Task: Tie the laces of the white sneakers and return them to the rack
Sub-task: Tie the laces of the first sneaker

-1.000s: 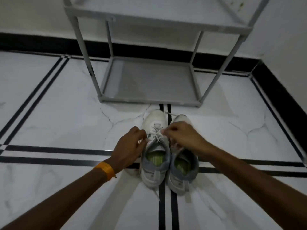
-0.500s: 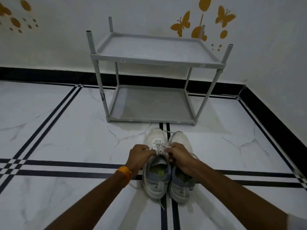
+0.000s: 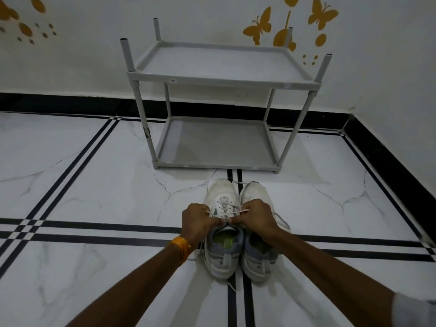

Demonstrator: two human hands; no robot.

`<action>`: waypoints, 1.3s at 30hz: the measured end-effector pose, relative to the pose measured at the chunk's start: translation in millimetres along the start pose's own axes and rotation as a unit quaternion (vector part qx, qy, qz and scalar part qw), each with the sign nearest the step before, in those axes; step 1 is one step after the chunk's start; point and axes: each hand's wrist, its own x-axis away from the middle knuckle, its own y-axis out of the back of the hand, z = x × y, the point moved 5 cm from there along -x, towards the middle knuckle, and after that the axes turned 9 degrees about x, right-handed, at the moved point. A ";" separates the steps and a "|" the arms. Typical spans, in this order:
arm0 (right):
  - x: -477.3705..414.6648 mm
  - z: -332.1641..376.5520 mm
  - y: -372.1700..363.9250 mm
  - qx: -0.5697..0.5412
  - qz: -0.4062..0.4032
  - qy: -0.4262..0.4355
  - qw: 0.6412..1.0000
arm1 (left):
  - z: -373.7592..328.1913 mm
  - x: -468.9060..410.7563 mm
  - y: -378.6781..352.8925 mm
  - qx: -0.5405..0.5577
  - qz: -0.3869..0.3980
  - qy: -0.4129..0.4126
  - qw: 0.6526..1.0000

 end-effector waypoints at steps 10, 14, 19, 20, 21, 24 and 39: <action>10.3 6.7 28.7 -0.165 -0.012 -0.008 0.986 | -31.0 5.7 15.9 -0.060 0.036 -0.089 0.994; 4.8 6.2 50.8 -0.181 -0.038 -0.024 0.982 | -62.9 3.4 38.6 0.029 -0.042 -0.102 0.994; -0.6 33.4 77.0 -0.297 0.016 0.002 0.955 | -109.4 17.3 29.7 0.048 0.176 -0.150 0.972; -1.1 47.6 88.5 -0.300 0.014 0.028 0.953 | -115.1 23.0 24.3 0.011 0.208 -0.176 0.962; -0.2 63.8 100.4 -0.301 0.016 0.058 0.952 | -118.6 26.8 18.0 -0.046 0.225 -0.219 0.948; 5.1 110.8 128.5 -0.272 0.031 0.139 0.952 | -129.0 32.8 -2.5 -0.315 0.216 -0.405 0.831; -3.7 88.2 115.4 -0.215 0.105 0.102 0.966 | -166.3 -9.1 24.1 0.034 0.274 -0.019 0.961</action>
